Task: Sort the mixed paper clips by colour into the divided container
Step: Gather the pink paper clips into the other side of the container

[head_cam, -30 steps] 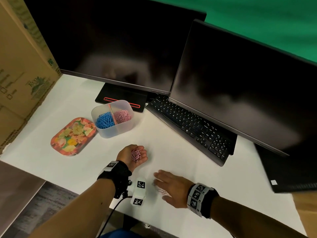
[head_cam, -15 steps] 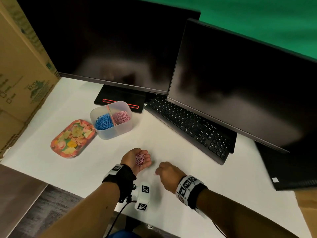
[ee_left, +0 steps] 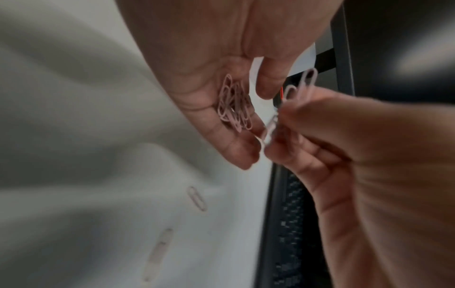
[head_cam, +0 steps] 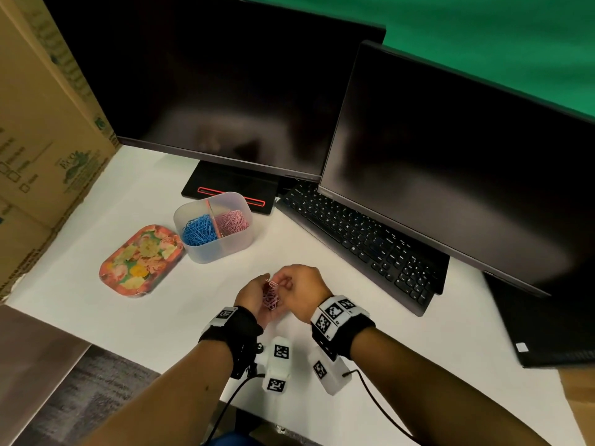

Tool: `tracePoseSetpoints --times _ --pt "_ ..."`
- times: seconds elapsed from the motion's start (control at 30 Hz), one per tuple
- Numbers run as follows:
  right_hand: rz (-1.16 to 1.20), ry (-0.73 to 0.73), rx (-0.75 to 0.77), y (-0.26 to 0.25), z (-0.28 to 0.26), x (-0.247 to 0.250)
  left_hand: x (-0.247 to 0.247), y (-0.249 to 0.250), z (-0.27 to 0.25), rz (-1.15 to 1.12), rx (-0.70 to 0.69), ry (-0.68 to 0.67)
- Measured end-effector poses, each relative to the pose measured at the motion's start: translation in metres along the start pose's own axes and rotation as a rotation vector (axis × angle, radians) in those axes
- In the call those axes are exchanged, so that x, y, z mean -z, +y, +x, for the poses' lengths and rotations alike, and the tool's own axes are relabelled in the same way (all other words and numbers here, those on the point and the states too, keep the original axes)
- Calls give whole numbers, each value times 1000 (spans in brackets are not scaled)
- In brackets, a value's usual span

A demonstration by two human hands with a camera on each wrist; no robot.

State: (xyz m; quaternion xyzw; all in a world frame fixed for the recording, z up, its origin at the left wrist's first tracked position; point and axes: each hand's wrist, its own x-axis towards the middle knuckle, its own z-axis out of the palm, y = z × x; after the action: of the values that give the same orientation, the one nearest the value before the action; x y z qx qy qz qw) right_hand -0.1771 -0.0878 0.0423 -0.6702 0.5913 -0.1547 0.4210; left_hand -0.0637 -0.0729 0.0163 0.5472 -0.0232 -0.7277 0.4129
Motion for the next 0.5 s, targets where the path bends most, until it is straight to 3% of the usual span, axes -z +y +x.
tracePoseSetpoints --times 0.1,0.17,0.33,0.5 --pt "-149 -29 118 -16 5 7 -7 14 -1 -31 -45 -24" --pt "-50 -22 142 -23 8 22 -10 28 -2 -63 -67 -45" --pt "193 261 42 -11 21 77 -9 81 -2 -117 -165 -67" --pt "36 245 -161 33 10 86 -10 136 8 -171 -276 27"
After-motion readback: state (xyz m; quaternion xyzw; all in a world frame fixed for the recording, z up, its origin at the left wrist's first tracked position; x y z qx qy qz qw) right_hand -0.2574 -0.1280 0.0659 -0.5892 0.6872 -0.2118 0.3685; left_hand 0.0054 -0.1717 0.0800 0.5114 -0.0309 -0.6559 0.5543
